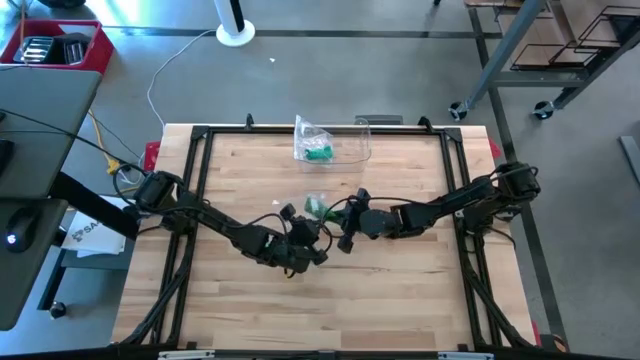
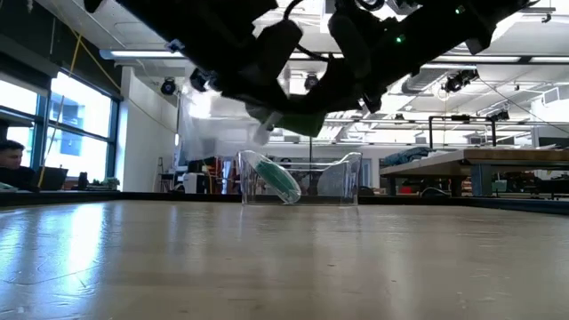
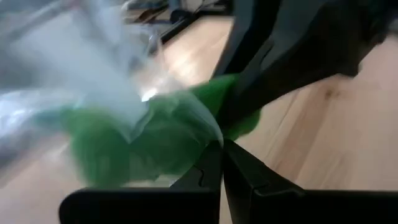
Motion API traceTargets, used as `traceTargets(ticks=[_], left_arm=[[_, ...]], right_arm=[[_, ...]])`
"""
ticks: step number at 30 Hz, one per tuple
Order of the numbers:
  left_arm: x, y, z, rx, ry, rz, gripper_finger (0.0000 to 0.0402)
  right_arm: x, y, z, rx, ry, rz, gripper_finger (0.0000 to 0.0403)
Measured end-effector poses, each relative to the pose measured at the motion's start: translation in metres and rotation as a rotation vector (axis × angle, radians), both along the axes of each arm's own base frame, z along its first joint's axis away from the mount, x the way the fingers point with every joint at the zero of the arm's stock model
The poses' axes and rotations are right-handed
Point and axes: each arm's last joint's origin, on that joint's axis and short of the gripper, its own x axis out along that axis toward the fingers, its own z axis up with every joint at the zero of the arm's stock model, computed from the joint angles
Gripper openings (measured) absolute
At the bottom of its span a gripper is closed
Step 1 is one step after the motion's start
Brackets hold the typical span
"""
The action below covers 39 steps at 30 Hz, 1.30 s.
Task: Roll bandage
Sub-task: Put the rolled green bandage into the zip bag
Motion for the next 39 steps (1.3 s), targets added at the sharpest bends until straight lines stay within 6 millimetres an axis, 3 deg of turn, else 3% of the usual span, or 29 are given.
traceTargets(ticks=[8,15,27,39], left_arm=[[-0.002,-0.004,0.023,0.017,-0.057,-0.054,0.0000],[-0.014,-0.002,0.043,-0.053,-0.040,-0.128,0.0000],[-0.011,0.003,0.046,-0.108,-0.030,-0.202,0.0000],[-0.015,-0.003,0.047,-0.131,-0.037,-0.209,0.0000]], right_arm=[[0.000,0.001,-0.001,-0.042,0.034,0.049,0.0021],[0.003,0.012,0.005,-0.125,-0.008,0.285,0.0021],[0.009,0.012,0.015,-0.043,-0.077,0.231,0.0022],[0.011,0.006,0.016,-0.025,-0.090,0.208,0.0102]])
